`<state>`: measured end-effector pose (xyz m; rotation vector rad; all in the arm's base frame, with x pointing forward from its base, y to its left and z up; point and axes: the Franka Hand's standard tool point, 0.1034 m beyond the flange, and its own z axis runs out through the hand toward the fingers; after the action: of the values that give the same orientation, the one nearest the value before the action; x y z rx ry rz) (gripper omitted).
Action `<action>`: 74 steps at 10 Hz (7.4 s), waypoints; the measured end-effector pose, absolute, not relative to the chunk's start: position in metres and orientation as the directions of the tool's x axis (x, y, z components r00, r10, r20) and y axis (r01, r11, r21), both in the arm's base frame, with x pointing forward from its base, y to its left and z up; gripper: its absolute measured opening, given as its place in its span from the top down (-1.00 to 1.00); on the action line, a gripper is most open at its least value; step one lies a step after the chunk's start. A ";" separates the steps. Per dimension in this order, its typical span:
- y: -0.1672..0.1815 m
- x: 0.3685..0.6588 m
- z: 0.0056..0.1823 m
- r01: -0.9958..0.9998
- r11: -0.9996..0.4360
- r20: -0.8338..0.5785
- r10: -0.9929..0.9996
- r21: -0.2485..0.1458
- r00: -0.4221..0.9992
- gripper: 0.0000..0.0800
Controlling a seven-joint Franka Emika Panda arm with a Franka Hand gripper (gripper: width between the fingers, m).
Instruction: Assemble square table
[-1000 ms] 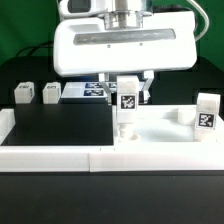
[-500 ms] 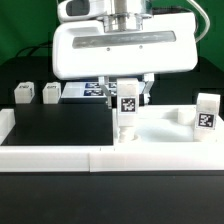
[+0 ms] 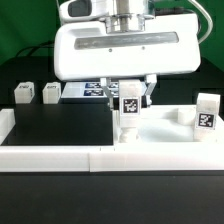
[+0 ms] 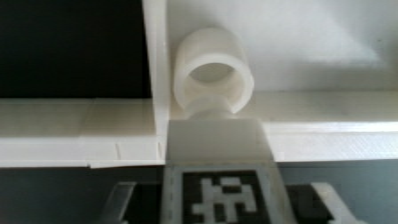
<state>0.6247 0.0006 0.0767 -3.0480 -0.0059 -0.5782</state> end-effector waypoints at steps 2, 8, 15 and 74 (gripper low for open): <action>-0.002 0.624 0.079 0.011 -0.999 0.360 -0.004 -0.040 0.933 0.29; 0.011 0.613 0.087 -0.078 -0.990 0.224 -0.102 -0.114 0.969 0.29; 0.007 0.612 0.077 -0.086 -0.990 0.217 -0.108 -0.109 0.970 0.29; 0.008 0.620 0.068 -0.411 -0.894 0.101 -0.432 -0.178 0.896 0.16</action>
Offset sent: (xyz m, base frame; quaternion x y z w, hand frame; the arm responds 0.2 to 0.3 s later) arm 0.0000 0.0000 0.0000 0.0000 0.0000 0.0000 1.0000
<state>0.6202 0.0081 0.0678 -2.9100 0.6502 -0.2077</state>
